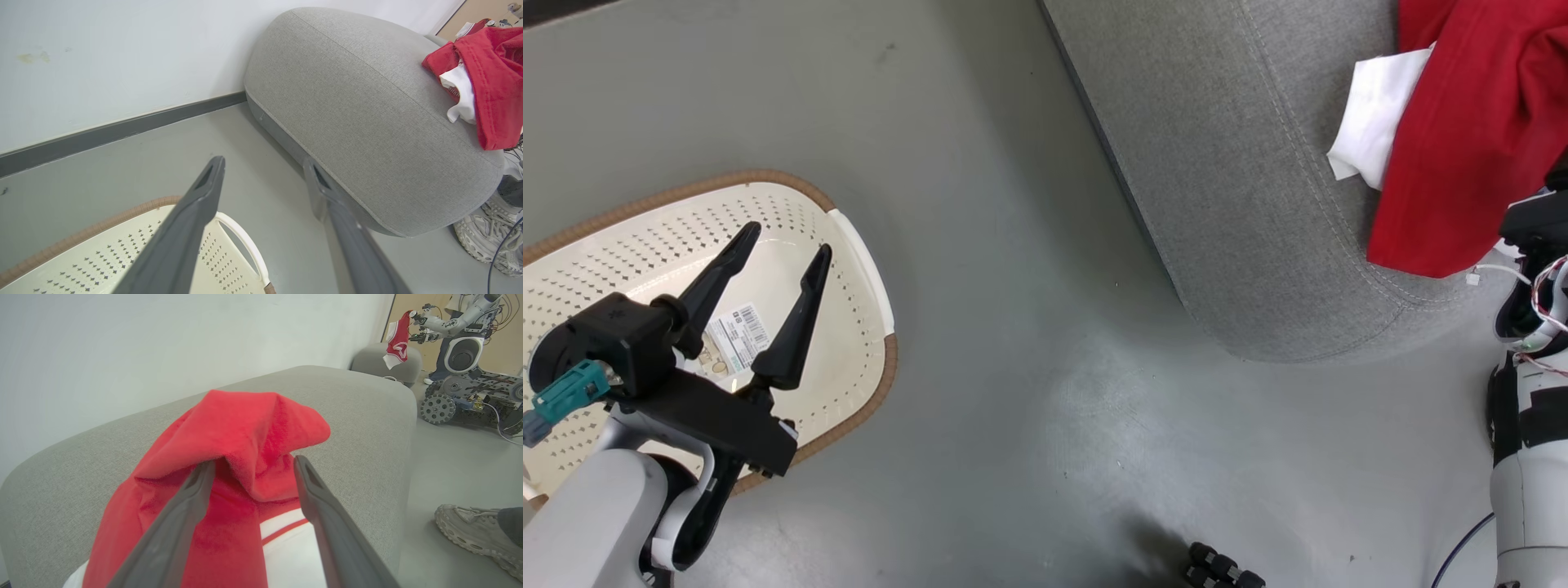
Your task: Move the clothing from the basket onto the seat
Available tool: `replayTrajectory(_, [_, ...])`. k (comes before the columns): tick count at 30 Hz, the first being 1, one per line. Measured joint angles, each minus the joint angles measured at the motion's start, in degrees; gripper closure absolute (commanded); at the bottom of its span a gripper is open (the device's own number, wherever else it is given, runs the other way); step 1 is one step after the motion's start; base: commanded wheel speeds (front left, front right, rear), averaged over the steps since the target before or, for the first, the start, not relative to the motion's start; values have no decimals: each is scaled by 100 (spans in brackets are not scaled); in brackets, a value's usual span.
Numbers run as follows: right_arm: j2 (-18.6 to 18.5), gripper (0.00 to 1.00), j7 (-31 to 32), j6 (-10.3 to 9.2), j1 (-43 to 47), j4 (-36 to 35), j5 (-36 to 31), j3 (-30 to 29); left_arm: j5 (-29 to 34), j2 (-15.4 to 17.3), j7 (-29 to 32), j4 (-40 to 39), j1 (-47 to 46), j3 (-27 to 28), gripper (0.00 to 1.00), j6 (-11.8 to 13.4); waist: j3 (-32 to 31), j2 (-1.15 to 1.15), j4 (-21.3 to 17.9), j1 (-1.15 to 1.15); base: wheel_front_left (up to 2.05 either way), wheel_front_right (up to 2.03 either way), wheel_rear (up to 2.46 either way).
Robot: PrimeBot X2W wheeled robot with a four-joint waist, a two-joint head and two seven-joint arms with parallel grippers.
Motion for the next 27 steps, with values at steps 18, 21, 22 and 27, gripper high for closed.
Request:
replayTrajectory(18, [-5,0,-56,112,101,-266,-220,356,-20,-474,-216,449,-138,-77,0,-44,-500,0,253,0,0,0,0])
replayTrajectory(21, [-8,0,-57,120,101,-267,-272,426,-52,-545,-253,567,-139,-84,0,-44,-598,0,320,0,0,0,0])
replayTrajectory(22, [-8,0,-58,121,101,-270,-296,455,-62,-569,-256,612,-139,-85,0,-44,-634,0,342,0,0,0,0])
replayTrajectory(27, [-27,0,-59,213,103,-283,-327,533,-86,-679,-353,799,-142,-70,0,-42,-818,0,456,0,0,0,0])
